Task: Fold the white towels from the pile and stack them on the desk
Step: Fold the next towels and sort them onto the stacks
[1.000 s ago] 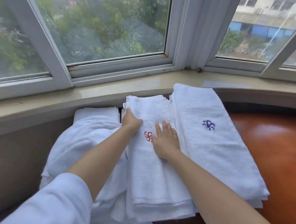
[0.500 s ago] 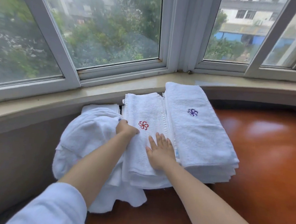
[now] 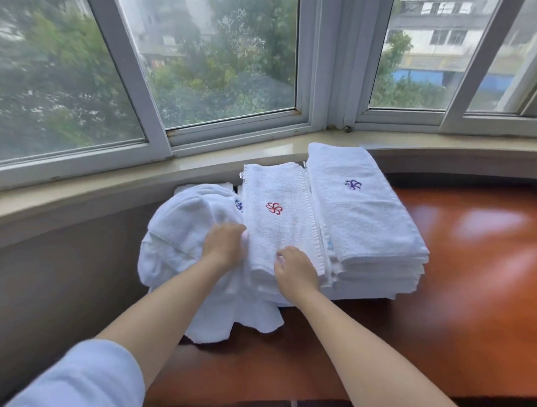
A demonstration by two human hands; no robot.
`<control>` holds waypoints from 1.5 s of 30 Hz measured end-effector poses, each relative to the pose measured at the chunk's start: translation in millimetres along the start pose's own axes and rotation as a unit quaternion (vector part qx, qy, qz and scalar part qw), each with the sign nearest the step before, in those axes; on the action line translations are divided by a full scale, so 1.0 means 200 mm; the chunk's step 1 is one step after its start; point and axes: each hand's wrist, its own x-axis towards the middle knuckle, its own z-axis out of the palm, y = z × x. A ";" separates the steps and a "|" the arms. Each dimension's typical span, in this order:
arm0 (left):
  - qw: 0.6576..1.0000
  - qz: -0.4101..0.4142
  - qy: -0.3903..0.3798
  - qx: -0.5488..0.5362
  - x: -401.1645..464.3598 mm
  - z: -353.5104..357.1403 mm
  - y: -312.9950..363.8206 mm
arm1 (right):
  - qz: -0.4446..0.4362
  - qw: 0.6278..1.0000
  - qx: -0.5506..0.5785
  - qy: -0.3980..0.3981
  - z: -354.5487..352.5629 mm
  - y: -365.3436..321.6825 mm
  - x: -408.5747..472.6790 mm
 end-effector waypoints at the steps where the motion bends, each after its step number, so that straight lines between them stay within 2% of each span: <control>1: 0.997 0.035 -0.025 0.071 -0.01 -0.01 -0.05 | 0.008 0.999 0.031 -0.002 -0.01 -0.04 0.01; 5: 0.984 0.078 -0.080 0.138 -0.05 0.02 -0.16 | -0.005 0.998 0.015 -0.056 -0.02 -0.17 0.06; 11: 0.979 0.112 -0.076 0.152 -0.02 -0.03 -0.26 | 0.019 0.989 -0.105 -0.100 0.01 -0.26 0.16; 17: 0.960 0.143 -0.080 0.227 0.01 -0.05 -0.37 | 0.070 0.969 -0.194 -0.138 0.08 -0.34 0.27; 21: 0.960 0.163 -0.084 0.211 0.00 -0.01 -0.39 | 0.084 0.965 -0.219 -0.119 0.12 -0.34 0.28; 27: 0.959 0.162 -0.105 0.210 -0.01 -0.02 -0.43 | 0.095 0.977 -0.174 -0.080 0.06 -0.25 0.29; 33: 0.950 0.184 -0.102 0.231 -0.06 0.01 -0.47 | 0.035 0.956 -0.257 -0.137 0.20 -0.22 0.17; 36: 0.966 0.201 -0.080 0.142 -0.10 0.06 -0.47 | 0.039 0.948 -0.277 -0.153 0.24 -0.24 0.17; 38: 0.981 0.183 -0.037 0.054 -0.12 0.06 -0.49 | 0.043 0.956 -0.260 -0.129 0.23 -0.28 0.19; 40: 0.988 0.145 0.048 -0.007 -0.12 0.04 -0.53 | 0.031 0.970 -0.236 -0.055 0.21 -0.32 0.22; 42: 0.985 0.077 0.152 -0.014 -0.11 0.02 -0.55 | 0.003 0.976 -0.216 0.008 0.20 -0.37 0.24; 43: 0.985 0.020 0.173 -0.016 -0.11 0.01 -0.57 | -0.006 0.980 -0.198 0.021 0.20 -0.39 0.25; 45: 0.988 -0.111 0.105 -0.011 -0.09 -0.03 -0.58 | -0.019 0.986 -0.163 0.030 0.20 -0.45 0.26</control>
